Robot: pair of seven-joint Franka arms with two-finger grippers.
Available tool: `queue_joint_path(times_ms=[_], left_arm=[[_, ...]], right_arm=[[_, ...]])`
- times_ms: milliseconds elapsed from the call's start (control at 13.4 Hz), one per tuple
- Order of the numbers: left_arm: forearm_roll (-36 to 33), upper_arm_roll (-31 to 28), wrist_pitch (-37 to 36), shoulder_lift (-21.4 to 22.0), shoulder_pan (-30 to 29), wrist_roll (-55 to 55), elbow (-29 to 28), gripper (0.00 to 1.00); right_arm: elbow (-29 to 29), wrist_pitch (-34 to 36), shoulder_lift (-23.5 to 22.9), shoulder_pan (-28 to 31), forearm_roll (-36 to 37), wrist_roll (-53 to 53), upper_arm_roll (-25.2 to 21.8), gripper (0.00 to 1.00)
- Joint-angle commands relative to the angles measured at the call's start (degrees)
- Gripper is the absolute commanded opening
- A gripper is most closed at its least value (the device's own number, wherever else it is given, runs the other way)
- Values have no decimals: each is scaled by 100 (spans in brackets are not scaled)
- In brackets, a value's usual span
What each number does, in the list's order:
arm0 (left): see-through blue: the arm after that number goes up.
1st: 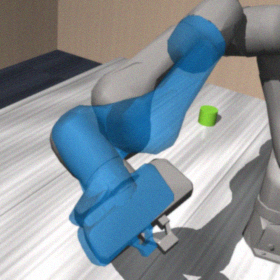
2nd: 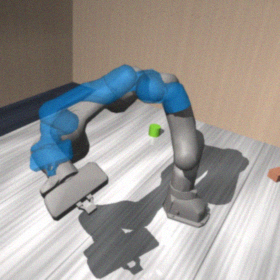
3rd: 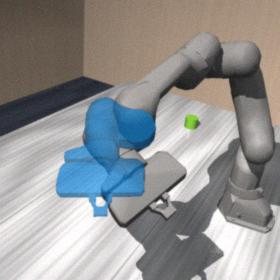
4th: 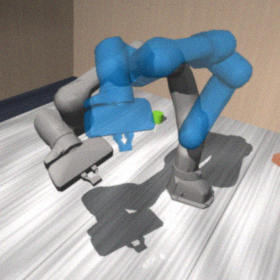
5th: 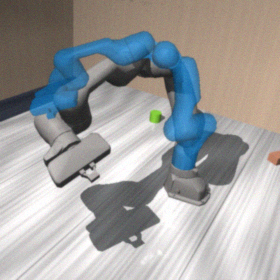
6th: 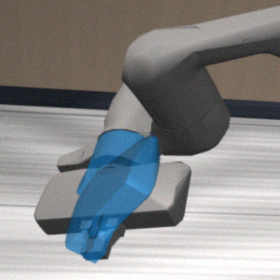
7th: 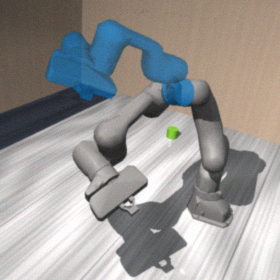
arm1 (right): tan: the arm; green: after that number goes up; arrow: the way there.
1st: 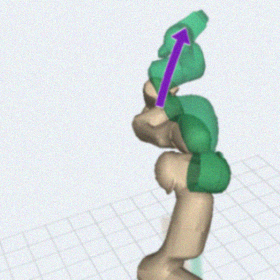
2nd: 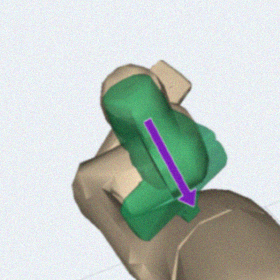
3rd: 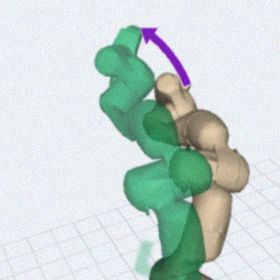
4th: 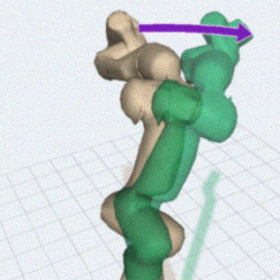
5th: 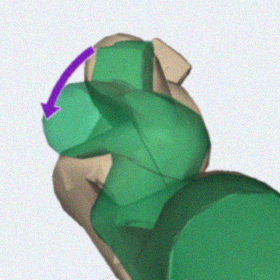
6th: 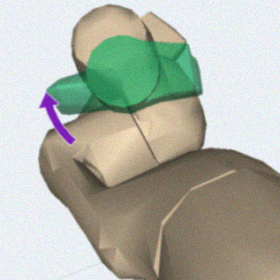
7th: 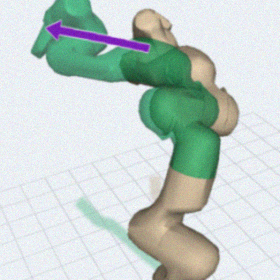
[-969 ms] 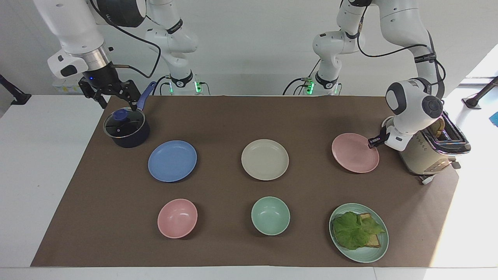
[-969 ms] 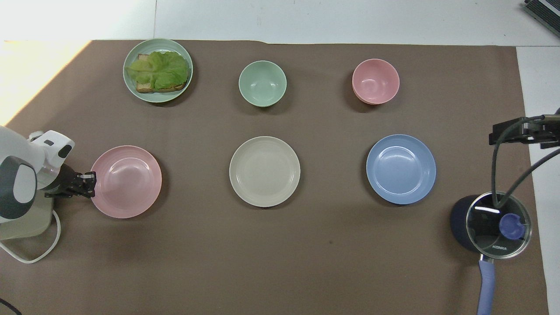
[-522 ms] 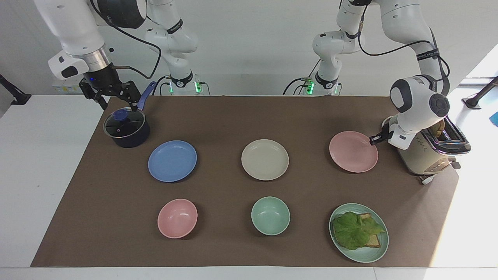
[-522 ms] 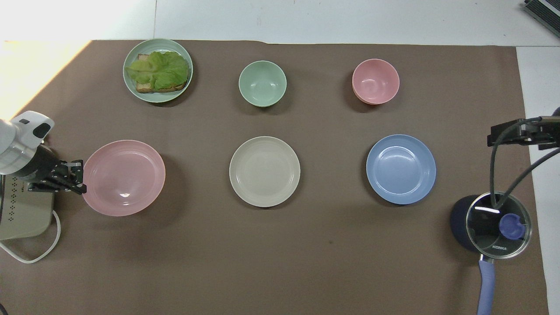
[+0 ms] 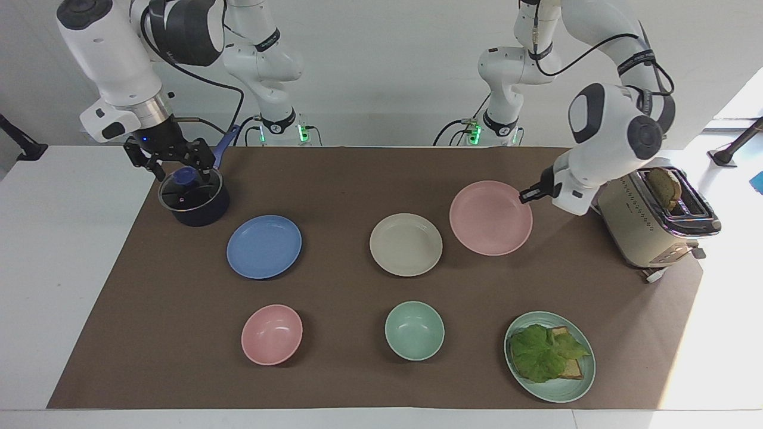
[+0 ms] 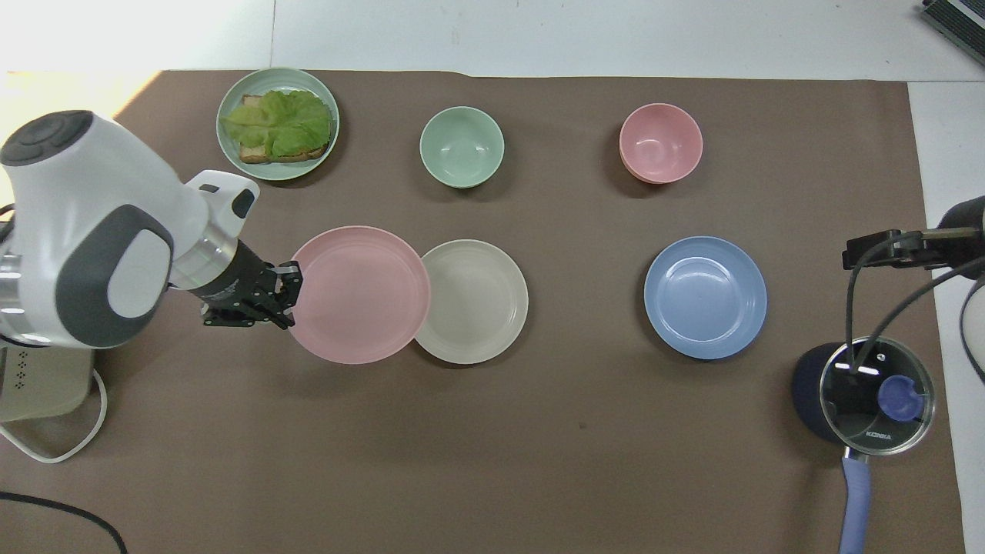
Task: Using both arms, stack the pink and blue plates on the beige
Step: 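Lift the pink plate with the left gripper onto the beige plate, then release the pink plate with the left gripper while the right gripper reaches the blue plate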
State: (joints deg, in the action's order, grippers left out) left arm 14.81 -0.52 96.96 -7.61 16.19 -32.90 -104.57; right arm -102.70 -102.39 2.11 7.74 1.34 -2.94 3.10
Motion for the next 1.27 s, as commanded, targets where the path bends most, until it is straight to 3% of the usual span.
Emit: queue_joint_path(times_ms=[0, 298, 373, 447, 522, 671, 820, 969, 1193], left_arm=[[443, -115, 978, -38, 620, -120, -475, 0], [585, -115, 2229, -355, 1237, -252, -802, 0], [585, -115, 2239, -355, 1264, -235, -794, 7], [585, -115, 2230, -355, 1255, -226, -802, 75], [593, -124, 2195, -355, 1229, -235, -794, 100], [559, -168, 2029, -355, 1150, -156, -741, 100], [453, -194, 1836, -312, 617, 115, -671, 100], [-263, -194, 1161, -250, -16, 878, -233, 100], [-1206, -203, 745, 82, -755, 2282, 383, 100]], right_arm=[[-496, -352, 237, 96, -134, -216, 24, 100], [-1523, -1650, 159, 192, -361, -453, 24, 100], [-1707, -1844, 106, 245, -502, -619, 24, 100], [-1840, -2133, 53, 289, -521, -847, 24, 100], [-1911, -2284, -34, 324, -599, -875, 24, 100], [-1920, -2382, -219, 412, -705, -963, 24, 100], [-2042, -2801, -526, 403, -767, -1059, 24, 98], [-2288, -3295, -650, 377, -767, -1078, 33, 95], [-2333, -3340, -817, 359, -767, -1095, 42, 89]])
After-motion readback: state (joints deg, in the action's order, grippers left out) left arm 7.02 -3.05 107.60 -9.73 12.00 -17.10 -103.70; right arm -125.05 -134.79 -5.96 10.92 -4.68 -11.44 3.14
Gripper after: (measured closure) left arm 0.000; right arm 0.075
